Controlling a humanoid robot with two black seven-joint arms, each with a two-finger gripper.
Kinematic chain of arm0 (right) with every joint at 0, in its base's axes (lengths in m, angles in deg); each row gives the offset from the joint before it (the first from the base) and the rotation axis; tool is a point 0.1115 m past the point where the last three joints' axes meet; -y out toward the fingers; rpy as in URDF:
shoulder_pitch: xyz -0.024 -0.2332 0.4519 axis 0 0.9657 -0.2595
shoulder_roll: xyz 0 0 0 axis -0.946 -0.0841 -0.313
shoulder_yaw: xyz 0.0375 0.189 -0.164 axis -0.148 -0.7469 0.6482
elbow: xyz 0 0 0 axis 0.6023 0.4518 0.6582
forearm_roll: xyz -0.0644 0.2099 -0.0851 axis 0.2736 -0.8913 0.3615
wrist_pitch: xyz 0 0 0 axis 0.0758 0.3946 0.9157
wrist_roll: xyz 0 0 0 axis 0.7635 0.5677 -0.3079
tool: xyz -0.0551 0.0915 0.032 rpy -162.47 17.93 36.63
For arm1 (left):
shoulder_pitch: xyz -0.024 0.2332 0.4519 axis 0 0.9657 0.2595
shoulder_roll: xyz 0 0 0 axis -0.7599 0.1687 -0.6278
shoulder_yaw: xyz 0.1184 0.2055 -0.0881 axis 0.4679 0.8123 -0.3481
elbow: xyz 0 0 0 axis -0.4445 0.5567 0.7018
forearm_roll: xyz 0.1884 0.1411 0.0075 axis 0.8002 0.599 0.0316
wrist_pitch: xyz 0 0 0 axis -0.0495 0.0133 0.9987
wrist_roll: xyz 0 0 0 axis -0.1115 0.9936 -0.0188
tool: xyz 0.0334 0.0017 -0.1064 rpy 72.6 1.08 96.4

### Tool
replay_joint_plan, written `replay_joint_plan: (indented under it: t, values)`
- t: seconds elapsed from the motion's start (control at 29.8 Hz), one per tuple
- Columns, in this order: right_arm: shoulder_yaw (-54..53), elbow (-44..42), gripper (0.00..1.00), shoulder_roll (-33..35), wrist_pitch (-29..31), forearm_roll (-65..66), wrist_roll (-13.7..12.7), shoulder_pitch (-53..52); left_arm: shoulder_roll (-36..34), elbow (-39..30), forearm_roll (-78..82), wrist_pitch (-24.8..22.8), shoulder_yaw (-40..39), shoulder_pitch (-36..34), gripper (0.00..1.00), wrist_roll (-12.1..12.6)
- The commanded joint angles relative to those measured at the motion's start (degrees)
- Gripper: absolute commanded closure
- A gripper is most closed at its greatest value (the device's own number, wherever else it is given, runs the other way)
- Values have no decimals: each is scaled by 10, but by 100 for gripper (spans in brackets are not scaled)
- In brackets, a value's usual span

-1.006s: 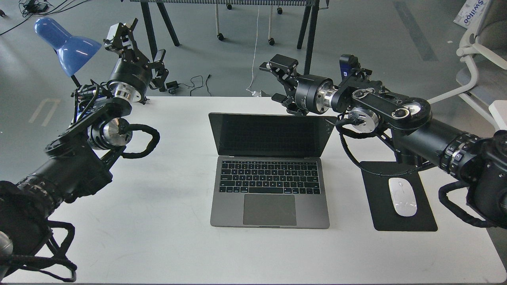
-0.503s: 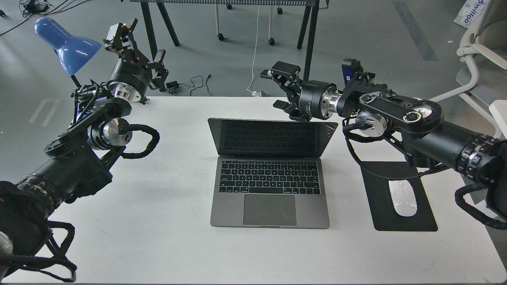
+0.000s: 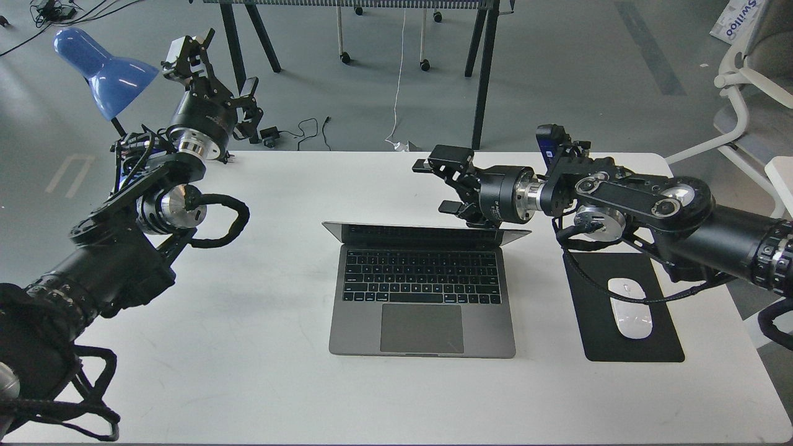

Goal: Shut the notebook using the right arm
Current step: 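Push the laptop screen down toward the keyboard with the right gripper, then press the lid flat, then lift the right gripper off the laptop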

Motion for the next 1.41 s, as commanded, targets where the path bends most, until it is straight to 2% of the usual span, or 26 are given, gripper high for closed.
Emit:
replay_joint_plan:
  t: [0.0,0.3,0.97,1.37]
  values:
    - [9,15,0,0,0,1,1,8,0,1,-1,0,0,0,0,0]
    - [34,41,0,0,-1,30,1,22,0,1,0,0,0,0,0,0]
    - [53,41,0,-16,-10,90,0,71,0,1,0,0,-1,0,0,0]
    - [88,24,0,-24,-50,106,-1,83,0,1,0,0,-1,0,0,0]
